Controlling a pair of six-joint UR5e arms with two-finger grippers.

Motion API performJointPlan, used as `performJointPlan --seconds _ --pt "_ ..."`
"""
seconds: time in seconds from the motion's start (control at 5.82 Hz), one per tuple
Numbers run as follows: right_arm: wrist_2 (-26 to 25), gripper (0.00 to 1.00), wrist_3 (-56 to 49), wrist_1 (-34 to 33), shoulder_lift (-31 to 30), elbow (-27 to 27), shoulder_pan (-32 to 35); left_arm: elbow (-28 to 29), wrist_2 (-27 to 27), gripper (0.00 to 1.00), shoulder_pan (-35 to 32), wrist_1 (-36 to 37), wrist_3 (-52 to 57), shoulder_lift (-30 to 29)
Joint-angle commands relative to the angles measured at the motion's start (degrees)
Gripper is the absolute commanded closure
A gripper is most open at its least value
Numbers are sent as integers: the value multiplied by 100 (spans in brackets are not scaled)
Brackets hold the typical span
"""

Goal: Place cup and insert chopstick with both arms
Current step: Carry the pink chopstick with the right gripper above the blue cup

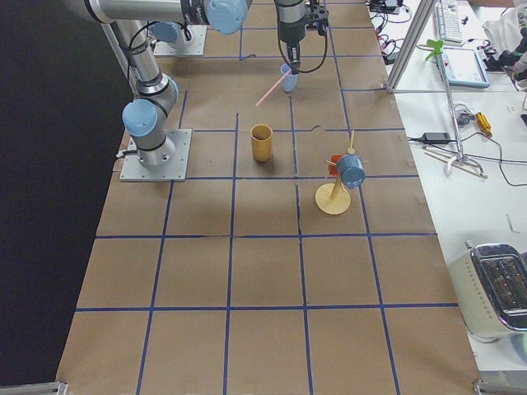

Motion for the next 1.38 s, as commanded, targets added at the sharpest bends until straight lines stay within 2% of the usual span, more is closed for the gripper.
performJointPlan --seconds 0.0,0.34,0.52,0.69,1.2 --pt "-38 90 1449 7 820 -824 1091 130 271 1 94 -541 85 -61" --pt "-160 90 2883 -11 1918 -2009 2085 130 273 1 93 -542 85 -62" --pt "-196 90 3211 -194 2437 -2372 2473 130 273 1 85 -533 85 -45" --pt "-284 90 3484 -823 2799 -2367 2668 122 273 1 85 -524 85 -88" --pt "-548 91 3768 -1391 3320 -2261 2908 104 282 1 76 -516 85 -97"
